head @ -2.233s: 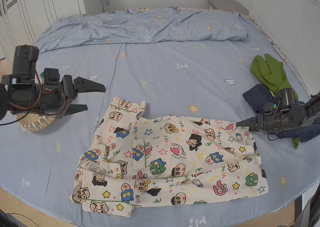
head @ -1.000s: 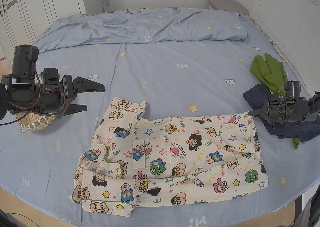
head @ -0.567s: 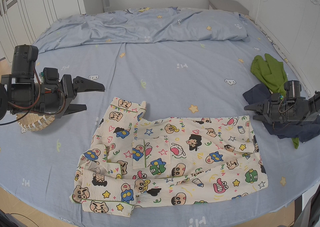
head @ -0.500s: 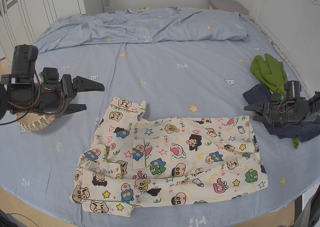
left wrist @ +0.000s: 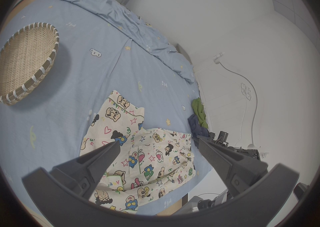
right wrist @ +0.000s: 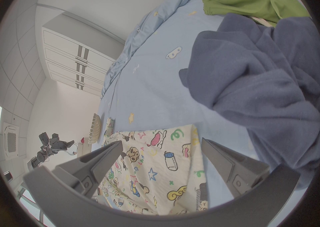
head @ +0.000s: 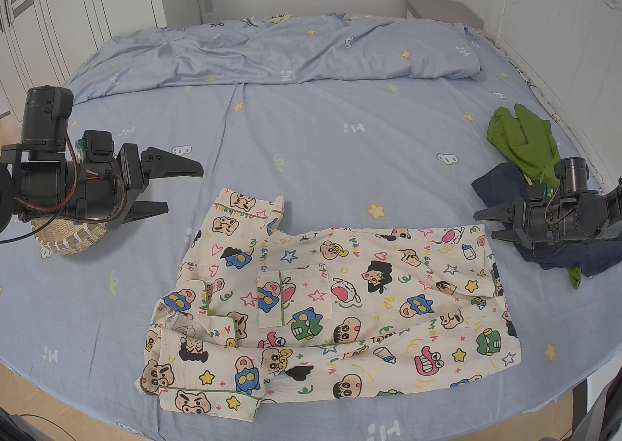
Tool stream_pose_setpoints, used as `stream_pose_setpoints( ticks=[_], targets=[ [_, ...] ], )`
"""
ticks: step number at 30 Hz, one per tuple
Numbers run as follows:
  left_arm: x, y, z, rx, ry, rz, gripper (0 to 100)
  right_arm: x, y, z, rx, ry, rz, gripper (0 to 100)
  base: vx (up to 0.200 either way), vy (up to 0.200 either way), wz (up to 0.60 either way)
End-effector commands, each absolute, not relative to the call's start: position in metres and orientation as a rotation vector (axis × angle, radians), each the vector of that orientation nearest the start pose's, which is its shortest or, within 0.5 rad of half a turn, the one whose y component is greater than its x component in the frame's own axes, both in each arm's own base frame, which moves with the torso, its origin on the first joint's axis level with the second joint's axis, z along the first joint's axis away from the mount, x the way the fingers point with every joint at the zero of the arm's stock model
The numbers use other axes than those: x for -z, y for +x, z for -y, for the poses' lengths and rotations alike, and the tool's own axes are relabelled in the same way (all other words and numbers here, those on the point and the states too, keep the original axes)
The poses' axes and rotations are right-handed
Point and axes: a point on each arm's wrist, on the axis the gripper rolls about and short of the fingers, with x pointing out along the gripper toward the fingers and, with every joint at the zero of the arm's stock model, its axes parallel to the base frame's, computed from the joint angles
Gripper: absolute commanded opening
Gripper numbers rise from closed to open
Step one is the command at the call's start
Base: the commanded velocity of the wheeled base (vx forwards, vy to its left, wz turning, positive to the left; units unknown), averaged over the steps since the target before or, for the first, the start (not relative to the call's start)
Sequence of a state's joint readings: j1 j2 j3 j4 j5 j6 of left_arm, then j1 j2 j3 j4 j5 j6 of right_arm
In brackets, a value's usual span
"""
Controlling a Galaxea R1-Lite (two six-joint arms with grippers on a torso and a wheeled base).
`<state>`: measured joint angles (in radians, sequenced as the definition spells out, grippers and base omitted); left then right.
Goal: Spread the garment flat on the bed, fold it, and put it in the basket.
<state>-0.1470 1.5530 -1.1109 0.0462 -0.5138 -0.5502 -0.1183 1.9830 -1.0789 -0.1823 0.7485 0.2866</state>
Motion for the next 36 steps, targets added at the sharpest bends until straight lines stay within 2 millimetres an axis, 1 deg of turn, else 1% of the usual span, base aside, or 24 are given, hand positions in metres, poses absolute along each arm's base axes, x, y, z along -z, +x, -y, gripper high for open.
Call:
stream_pose_setpoints(
  ticks=[1,9,16,20,36],
  targets=[
    [-0.247,0.268,0.051,0.499,-0.610,-0.657,100,-0.123,0.355,0.020,-0.523,0.569,-0.763,100,0.000,0.000,0.00],
    [-0.247,0.268,0.051,0.499,-0.611,-0.659,100,-0.117,0.355,0.014,-0.545,0.545,-0.795,100,0.000,0.000,0.00],
    [-0.247,0.268,0.051,0.498,-0.612,-0.659,100,-0.115,0.355,0.015,-0.541,0.549,-0.800,100,0.000,0.000,0.00],
    [-0.247,0.268,0.051,0.499,-0.611,-0.659,100,-0.108,0.356,0.014,-0.535,0.559,-0.837,100,0.000,0.000,0.00],
    [-0.247,0.268,0.051,0.501,-0.612,-0.658,100,-0.104,0.358,0.014,-0.541,0.538,-0.851,100,0.000,0.000,0.00]
  ],
)
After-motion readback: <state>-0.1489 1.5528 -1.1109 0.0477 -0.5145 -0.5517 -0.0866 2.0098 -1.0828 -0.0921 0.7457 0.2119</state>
